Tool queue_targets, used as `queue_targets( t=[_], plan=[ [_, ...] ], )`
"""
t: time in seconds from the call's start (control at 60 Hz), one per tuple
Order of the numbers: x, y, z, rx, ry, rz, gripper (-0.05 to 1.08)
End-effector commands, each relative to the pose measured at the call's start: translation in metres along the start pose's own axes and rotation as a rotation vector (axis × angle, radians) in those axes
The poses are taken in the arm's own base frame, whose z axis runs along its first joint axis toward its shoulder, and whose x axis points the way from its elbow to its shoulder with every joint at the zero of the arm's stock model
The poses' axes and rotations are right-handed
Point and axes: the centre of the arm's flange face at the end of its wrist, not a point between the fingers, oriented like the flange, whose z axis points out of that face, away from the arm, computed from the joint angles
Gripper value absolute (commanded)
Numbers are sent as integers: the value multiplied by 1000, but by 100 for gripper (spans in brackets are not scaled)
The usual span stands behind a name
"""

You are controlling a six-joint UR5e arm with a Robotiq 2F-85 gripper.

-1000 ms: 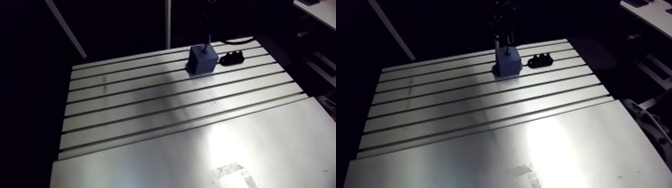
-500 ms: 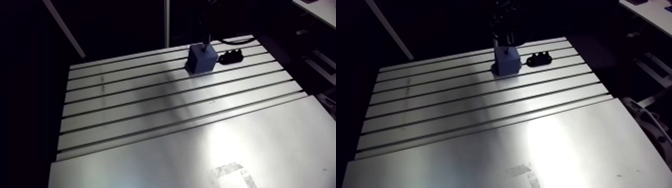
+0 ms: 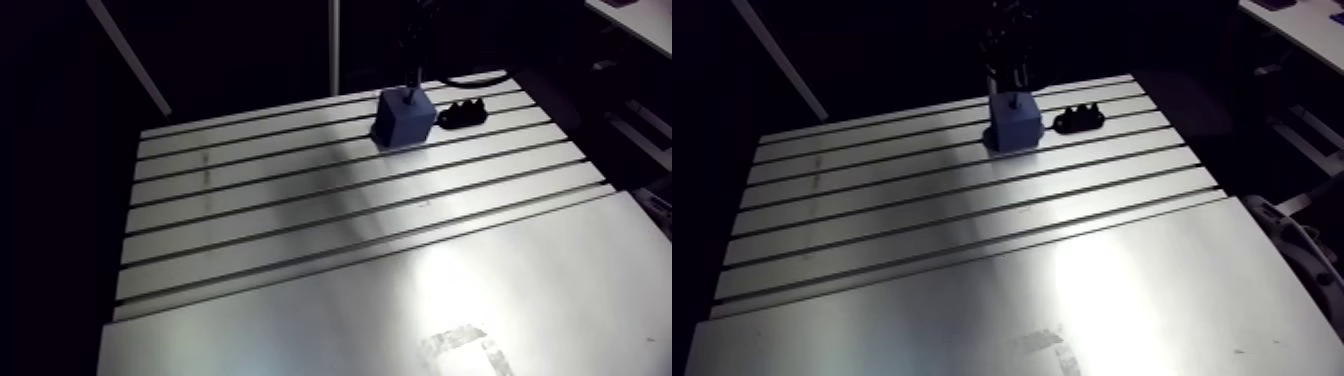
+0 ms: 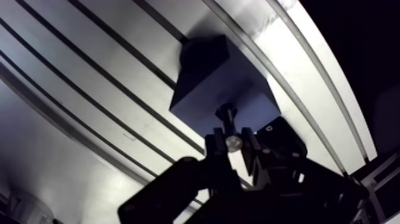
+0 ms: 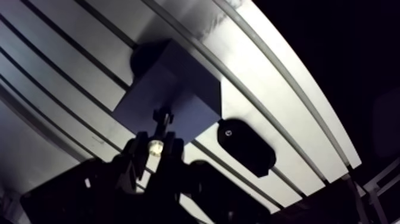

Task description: Pick up the M10 bolt and insert it into the hex recess until seated.

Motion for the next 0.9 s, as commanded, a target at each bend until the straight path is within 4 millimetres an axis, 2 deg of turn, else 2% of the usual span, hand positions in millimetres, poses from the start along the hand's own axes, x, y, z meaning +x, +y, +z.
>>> queue_targets(
  t=[0.017, 0.9],
  plan=[
    [2, -1, 0, -1, 0, -2, 103],
    [3, 1, 5, 6, -4, 0, 103]
  ],
)
